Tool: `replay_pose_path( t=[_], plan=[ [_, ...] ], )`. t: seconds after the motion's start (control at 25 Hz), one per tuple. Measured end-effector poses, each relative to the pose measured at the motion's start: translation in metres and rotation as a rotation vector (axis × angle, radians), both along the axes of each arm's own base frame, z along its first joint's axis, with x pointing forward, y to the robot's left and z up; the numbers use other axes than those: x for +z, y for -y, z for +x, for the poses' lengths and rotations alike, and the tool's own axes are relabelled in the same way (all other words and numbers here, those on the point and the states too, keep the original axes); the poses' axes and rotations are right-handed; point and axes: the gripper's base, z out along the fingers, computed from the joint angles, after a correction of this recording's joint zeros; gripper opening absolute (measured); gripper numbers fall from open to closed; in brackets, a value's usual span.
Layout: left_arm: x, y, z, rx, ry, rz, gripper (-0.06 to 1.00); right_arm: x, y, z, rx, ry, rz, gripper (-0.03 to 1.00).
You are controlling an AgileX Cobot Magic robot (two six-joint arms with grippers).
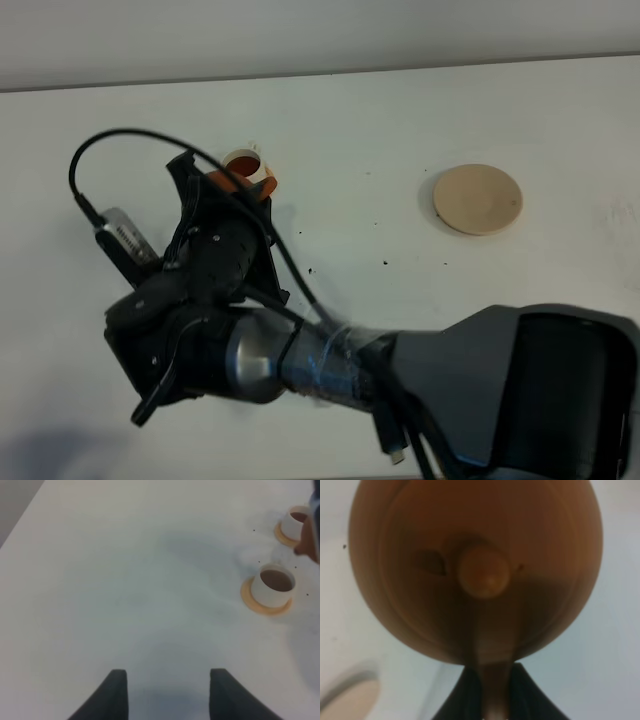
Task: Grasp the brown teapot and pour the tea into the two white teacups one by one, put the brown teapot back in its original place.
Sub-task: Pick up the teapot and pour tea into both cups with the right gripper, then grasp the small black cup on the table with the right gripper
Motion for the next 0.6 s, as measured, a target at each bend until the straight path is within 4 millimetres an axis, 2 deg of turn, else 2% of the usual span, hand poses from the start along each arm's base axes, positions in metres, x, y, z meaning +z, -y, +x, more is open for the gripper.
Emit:
replay_pose_path(
  t=[0.2,0.32,0.44,0.6],
  plan=[
    [0.000,0.000,0.000,0.000,0.000,0.000,0.38,0.031,0.017,0.012,-0.125,-0.125,0.167,0.09],
    [0.000,0.000,0.000,0.000,0.000,0.000,0.38,0.043,0.029,0.023,-0.211,-0.227,0.247,0.09],
    [0.000,0.000,0.000,0.000,0.000,0.000,0.38,0.049,0.041,0.031,-0.307,-0.360,0.330,0.09],
    [0.000,0.000,0.000,0.000,0.000,0.000,0.38,0.044,0.047,0.037,-0.415,-0.545,0.413,0.09]
  ],
)
